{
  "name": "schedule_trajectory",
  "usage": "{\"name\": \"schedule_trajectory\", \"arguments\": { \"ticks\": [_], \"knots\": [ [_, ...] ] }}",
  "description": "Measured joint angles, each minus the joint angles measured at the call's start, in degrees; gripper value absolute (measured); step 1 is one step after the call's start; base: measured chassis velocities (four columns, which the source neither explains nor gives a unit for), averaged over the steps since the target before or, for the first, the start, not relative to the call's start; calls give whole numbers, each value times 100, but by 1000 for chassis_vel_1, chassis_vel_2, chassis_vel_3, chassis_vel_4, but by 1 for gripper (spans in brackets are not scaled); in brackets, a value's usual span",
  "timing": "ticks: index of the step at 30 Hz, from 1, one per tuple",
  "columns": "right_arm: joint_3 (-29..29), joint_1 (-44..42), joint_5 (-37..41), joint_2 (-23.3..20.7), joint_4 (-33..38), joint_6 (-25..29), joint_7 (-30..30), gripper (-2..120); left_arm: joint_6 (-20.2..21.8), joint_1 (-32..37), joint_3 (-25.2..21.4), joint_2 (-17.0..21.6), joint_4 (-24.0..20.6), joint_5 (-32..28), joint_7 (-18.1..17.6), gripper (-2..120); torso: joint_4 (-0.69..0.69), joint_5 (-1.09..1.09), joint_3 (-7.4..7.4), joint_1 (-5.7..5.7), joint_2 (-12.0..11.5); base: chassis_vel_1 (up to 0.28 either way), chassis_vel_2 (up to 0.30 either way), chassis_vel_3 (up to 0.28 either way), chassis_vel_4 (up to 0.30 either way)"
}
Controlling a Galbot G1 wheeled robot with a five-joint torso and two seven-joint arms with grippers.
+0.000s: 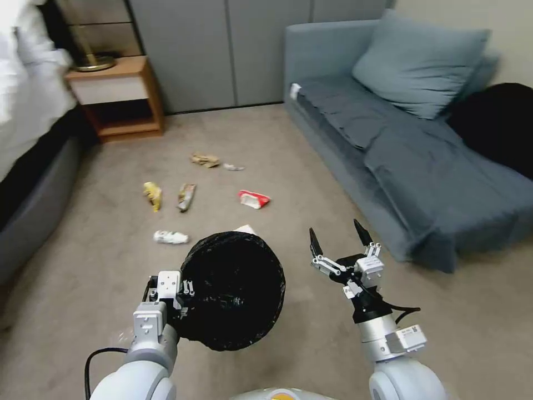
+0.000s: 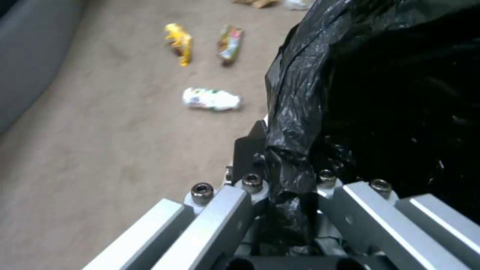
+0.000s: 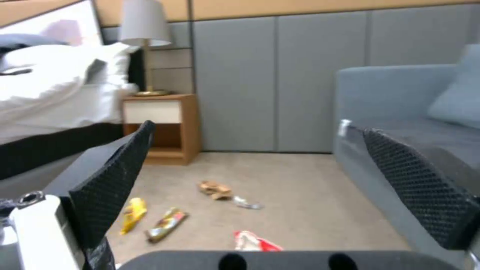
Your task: Pick up the trash bin, then pick up the garbage from the floor and place it into the trash bin.
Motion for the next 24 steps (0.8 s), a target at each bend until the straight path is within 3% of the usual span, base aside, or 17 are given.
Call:
{"name": "schedule_trajectory", "arguments": {
  "ticks": [15,24],
  "knots": [
    [-22,83,5,5,-120,0,-58,100,-88,-27,-26,9,77,9,51,1,2,-1,0,0,0,125,126,117,123],
    [41,42,22,-8,-117,6,-67,100,-114,5,9,-2,64,37,55,1,-1,0,0,0,0,25,24,31,24]
  ]
}}
